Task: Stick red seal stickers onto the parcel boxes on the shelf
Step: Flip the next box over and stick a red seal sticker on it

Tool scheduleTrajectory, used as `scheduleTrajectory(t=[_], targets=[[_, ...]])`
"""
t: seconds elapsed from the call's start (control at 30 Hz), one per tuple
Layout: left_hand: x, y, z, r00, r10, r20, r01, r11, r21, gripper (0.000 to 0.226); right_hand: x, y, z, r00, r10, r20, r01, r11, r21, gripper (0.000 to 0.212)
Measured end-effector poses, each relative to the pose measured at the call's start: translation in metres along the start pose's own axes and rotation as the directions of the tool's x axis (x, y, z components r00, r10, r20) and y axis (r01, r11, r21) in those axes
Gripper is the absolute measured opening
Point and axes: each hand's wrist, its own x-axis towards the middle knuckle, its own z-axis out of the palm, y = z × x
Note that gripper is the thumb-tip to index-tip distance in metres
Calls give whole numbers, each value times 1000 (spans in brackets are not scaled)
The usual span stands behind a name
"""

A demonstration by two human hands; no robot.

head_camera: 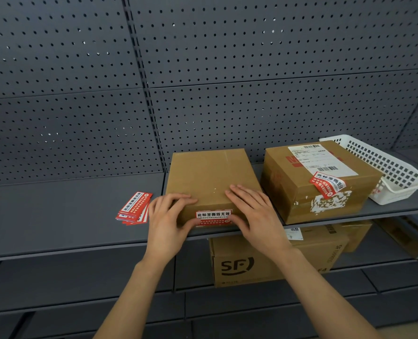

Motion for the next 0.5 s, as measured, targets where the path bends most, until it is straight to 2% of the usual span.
scheduleTrajectory(t=[0.1, 0.37, 0.5], targets=[[7, -1, -4, 1000, -29, 5, 29, 999, -33, 34, 2, -1, -1, 1000, 12, -14, -11, 1000, 19, 58], [10, 1, -7, 995, -86, 43, 90, 993, -80, 28, 4, -5, -5, 999, 49, -12, -49, 997, 67, 51], [7, 7, -11, 981, -194, -10, 189, 966, -178, 41, -1, -9, -13, 991, 136, 6, -136, 985, 108, 65]])
